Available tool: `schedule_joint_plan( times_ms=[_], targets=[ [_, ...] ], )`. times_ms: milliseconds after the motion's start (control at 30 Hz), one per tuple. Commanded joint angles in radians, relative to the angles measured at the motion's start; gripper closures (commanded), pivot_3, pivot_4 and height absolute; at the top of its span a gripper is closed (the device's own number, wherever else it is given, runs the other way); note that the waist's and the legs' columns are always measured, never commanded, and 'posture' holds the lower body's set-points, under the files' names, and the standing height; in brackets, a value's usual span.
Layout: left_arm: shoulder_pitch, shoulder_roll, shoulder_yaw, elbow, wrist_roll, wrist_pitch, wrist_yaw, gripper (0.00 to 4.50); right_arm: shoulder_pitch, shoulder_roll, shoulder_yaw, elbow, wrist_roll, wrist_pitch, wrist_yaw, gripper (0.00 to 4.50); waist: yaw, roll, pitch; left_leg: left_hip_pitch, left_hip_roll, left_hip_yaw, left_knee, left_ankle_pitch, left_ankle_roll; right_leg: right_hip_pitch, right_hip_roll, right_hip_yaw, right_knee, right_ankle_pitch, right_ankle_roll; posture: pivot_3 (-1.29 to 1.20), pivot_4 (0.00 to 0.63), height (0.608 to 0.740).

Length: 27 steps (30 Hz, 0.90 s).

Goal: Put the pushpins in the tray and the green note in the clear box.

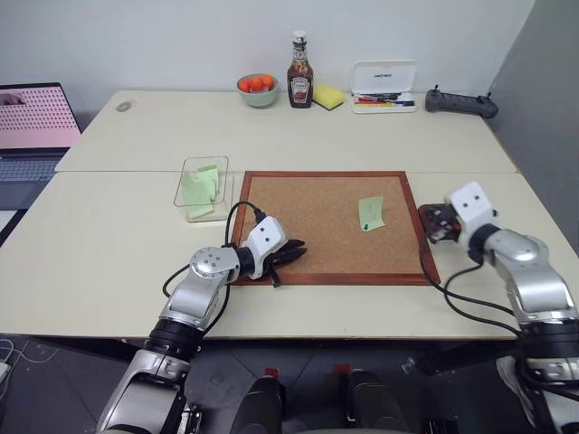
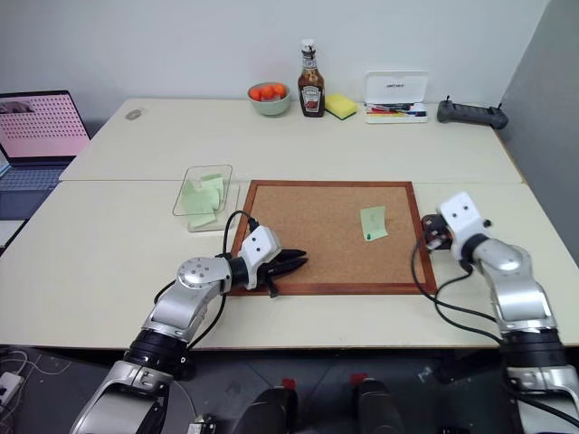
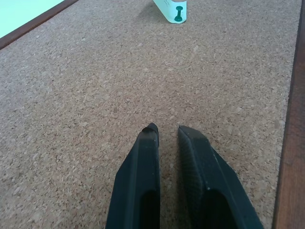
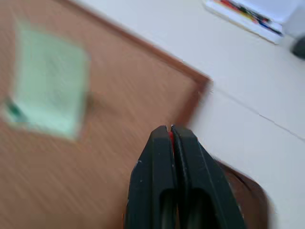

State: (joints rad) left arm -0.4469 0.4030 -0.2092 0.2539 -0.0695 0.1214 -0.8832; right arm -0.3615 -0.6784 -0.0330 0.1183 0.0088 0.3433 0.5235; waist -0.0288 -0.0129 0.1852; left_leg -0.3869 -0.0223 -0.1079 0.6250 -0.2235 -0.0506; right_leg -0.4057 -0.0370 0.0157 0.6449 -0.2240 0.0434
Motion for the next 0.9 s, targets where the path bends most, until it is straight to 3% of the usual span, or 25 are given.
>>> schedule_joint_plan(
  times_ms=[33,133,567,900],
  targets=[
    [0.016,0.000,-0.036,0.024,0.032,0.010,-0.003,3.78,0.010,-0.031,0.025,0.023,-0.074,-0.067,-0.019,4.48,-0.003,0.000,0.000,0.000,0.000,0.000,0.000,0.000,0.000,0.000,0.000,0.000,0.000,0.000,0.000,0.00,0.150,0.740],
    [0.010,-0.002,-0.036,0.029,0.032,0.008,-0.004,3.78,0.011,-0.030,0.034,0.049,-0.095,-0.077,-0.021,4.48,-0.003,0.000,0.000,0.001,0.000,0.001,0.001,0.000,0.000,0.000,0.000,0.001,0.001,0.000,0.000,0.00,0.150,0.740],
    [0.013,0.002,-0.030,0.026,0.031,0.012,-0.001,3.78,-0.024,-0.026,-0.005,0.059,-0.088,-0.082,-0.045,1.94,-0.001,0.000,0.000,0.001,0.000,0.001,0.001,0.000,0.000,0.001,0.000,0.001,0.000,0.000,0.000,0.00,0.150,0.740],
    [0.005,-0.002,-0.031,0.038,0.033,0.005,-0.001,3.78,-0.085,-0.030,-0.061,-0.022,0.014,0.074,0.032,1.86,-0.001,0.000,0.000,0.001,0.000,0.000,0.001,0.000,0.000,0.001,0.000,0.001,0.000,0.000,0.000,0.00,0.150,0.740]
  ],
)
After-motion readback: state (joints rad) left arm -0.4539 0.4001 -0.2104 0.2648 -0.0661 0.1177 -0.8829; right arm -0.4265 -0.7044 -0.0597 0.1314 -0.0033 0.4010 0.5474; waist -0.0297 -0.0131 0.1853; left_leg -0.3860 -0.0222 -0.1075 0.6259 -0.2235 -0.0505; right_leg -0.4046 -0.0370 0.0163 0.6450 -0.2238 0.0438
